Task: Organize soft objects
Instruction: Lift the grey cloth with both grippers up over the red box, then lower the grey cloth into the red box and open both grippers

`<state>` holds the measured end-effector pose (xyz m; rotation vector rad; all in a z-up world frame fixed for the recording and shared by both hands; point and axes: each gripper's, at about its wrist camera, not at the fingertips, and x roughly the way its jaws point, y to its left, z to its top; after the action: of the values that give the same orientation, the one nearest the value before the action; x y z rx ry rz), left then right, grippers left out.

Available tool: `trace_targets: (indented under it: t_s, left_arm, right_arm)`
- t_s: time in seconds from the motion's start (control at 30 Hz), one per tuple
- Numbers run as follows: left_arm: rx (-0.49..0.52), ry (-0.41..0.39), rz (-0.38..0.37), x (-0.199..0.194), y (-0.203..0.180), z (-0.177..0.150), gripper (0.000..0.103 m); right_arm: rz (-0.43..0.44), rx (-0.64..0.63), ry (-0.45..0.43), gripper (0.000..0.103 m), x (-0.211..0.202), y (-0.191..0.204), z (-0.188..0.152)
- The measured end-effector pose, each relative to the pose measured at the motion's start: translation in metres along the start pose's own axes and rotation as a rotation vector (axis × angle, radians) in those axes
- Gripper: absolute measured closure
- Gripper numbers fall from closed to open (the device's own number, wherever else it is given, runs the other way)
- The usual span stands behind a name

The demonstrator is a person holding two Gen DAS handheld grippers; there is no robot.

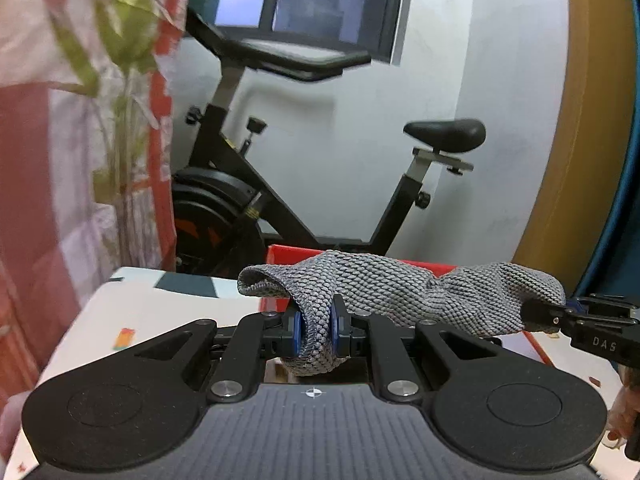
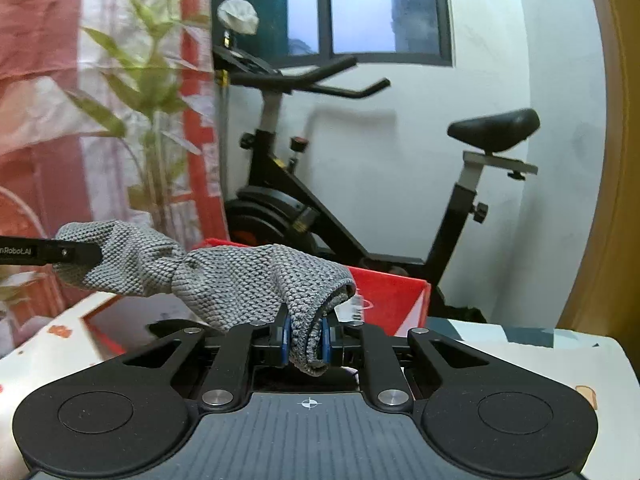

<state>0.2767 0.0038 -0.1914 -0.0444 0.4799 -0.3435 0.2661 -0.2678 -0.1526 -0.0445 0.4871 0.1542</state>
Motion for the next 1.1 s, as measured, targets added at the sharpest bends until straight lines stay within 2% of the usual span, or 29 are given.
trace_targets:
  t_s: [0.23,0.4,0.63,0.83,0.87,0.9,0.93,0.97,1.0,1.07,1.1]
  left_arm:
    - [0.094,0.124,0.005,0.067,-0.013,0.003,0.088]
    - [0.096,0.209,-0.022,0.096,-0.011,-0.006,0.088]
    - [0.111,0.250,-0.031,0.114,-0.008,-0.010,0.088]
    - [0.129,0.235,-0.046,0.110,-0.007,-0.008,0.084]
    - [0.135,0.234,-0.046,0.107,-0.007,-0.008,0.077]
    - [0.140,0.233,-0.044,0.106,-0.008,-0.007,0.064]
    - [0.142,0.227,-0.042,0.103,-0.008,-0.006,0.056]
    - [0.139,0.214,-0.042,0.099,-0.009,-0.005,0.044]
    - [0.134,0.198,-0.044,0.093,-0.008,-0.003,0.039]
    - [0.136,0.168,-0.054,0.083,-0.009,-0.001,0.037]
    - [0.146,0.151,-0.054,0.076,-0.010,0.000,0.032]
  right_arm:
    - [-0.032,-0.051,0.091,0.090,0.052,-0.005,-0.001]
    - [-0.063,-0.062,0.146,0.090,0.077,-0.009,-0.006]
    - [-0.084,-0.068,0.196,0.089,0.090,-0.008,-0.015]
    - [-0.125,-0.056,0.179,0.076,0.083,-0.011,-0.015]
    - [-0.128,-0.055,0.172,0.075,0.080,-0.011,-0.015]
    - [-0.131,-0.054,0.169,0.074,0.078,-0.011,-0.015]
    - [-0.133,-0.051,0.166,0.071,0.076,-0.010,-0.015]
    - [-0.133,-0.047,0.163,0.068,0.073,-0.010,-0.014]
    - [-0.132,-0.043,0.155,0.066,0.070,-0.010,-0.013]
    - [-0.128,-0.033,0.133,0.055,0.060,-0.009,-0.013]
    - [-0.127,-0.031,0.123,0.051,0.056,-0.008,-0.012]
